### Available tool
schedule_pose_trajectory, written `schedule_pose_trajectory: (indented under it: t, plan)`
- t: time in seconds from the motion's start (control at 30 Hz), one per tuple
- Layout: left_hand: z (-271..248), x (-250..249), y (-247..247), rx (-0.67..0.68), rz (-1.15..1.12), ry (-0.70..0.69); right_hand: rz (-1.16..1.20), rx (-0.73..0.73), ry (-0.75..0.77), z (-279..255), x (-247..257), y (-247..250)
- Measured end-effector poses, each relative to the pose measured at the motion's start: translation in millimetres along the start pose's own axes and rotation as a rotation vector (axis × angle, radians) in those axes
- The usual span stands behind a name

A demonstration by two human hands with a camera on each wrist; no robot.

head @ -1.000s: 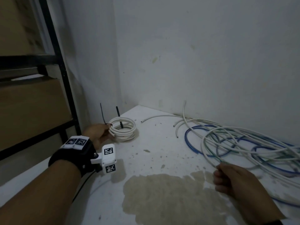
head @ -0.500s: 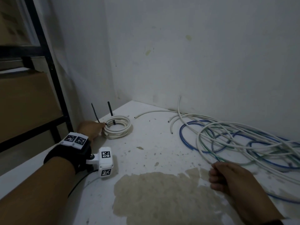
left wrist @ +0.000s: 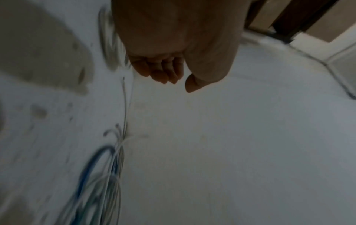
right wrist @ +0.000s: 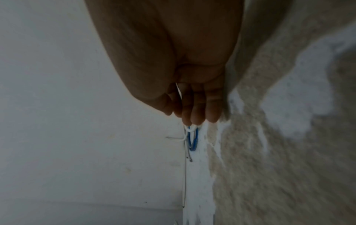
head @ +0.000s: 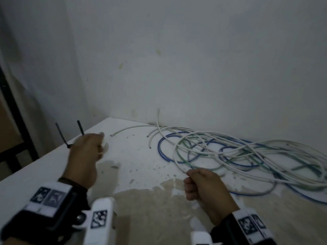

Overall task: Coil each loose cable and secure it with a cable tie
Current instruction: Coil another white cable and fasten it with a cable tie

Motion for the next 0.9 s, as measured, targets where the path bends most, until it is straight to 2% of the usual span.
schedule_pose_trajectory:
  t: [0.07,0.23,0.33,0.47,0.6,0.7,0.8,0.9]
  plan:
    - [-29.1,19.7,-50.4,0.129,-0.168,0.150,-0.162,-0.034,0.072,-8.1,19.5,11.1]
    - [-79.2,75.4,-143.6,0.243,-0.288,0.440,-0.647,-0.208,0.328,-19.4,77.4,65.6]
    - [-98.5,100.4,-171.2,0.269,-0.360,0.546,-1.002,-0.214,0.288,-15.9,88.2,93.9]
    - [-105.9,106.0,-182.8,0.263,-0.418,0.509,-1.288,-0.149,0.188,-0.8,87.8,115.5]
    - [-101.8,110.5,-182.6,0.276,-0.386,0.468,-1.475,-0.075,0.108,18.8,86.9,108.1]
    - [-100.7,112.3,-183.6,0.294,-0.358,0.445,-1.526,-0.046,0.101,36.7,89.2,101.6]
    - [-98.8,113.7,-183.9,0.297,-0.363,0.438,-1.572,-0.026,0.006,52.0,84.4,104.9]
    - [-97.5,115.4,-184.2,0.302,-0.380,0.442,-1.622,-0.053,-0.013,58.6,85.9,105.3]
Point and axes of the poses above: each hand's wrist, its own z-axis towards the middle knuckle, its own y-axis out of the back of the hand, x = y × z, the point moved 7 cm from there along z, towards the middle knuckle, and after that the axes turned 5 degrees about x, right-handed, at the moved point
